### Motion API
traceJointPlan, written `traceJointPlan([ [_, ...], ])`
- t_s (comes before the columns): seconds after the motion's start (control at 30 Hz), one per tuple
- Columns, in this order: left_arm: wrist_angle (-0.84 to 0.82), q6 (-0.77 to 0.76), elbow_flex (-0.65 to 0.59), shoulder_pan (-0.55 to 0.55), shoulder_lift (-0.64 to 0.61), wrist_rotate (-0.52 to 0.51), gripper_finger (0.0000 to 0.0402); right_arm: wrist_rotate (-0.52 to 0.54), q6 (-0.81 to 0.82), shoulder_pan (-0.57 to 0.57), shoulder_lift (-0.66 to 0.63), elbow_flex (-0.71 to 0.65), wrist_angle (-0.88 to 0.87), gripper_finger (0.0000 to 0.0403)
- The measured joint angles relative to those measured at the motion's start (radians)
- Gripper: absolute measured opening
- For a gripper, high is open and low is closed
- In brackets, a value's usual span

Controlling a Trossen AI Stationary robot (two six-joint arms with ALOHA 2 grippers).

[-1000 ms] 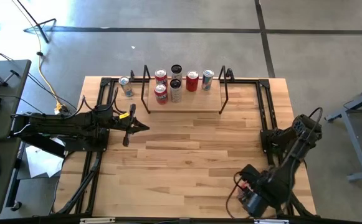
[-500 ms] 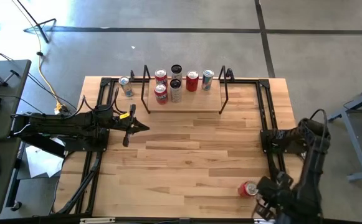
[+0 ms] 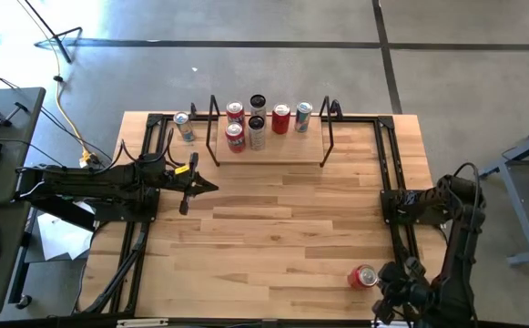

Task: Place canned beverage on shelf
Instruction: Put the red black soda can on the shelf aligned with the red black soda can

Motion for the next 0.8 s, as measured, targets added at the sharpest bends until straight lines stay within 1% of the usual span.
traceJointPlan([
  [0.13,0.000,0.000,0.000,0.000,0.000,0.000,0.0000,-0.048,0.044,-0.034,0.000,0.000,-0.008,0.0067],
  [0.37,-0.001,0.000,0.000,0.000,0.000,0.000,0.0000,-0.108,0.082,-0.120,-0.001,0.000,0.024,0.0180],
  [0.5,-0.001,-0.001,0.000,0.000,0.000,0.000,0.0000,-0.152,0.083,-0.174,-0.016,0.000,0.067,0.0234],
  [0.63,-0.001,-0.001,0.000,-0.007,0.000,0.000,0.0000,-0.214,0.061,-0.232,-0.017,0.000,0.068,0.0267],
  [0.8,-0.002,0.001,0.000,-0.028,0.000,0.000,0.0000,-0.323,-0.011,-0.286,-0.017,0.000,0.033,0.0280],
])
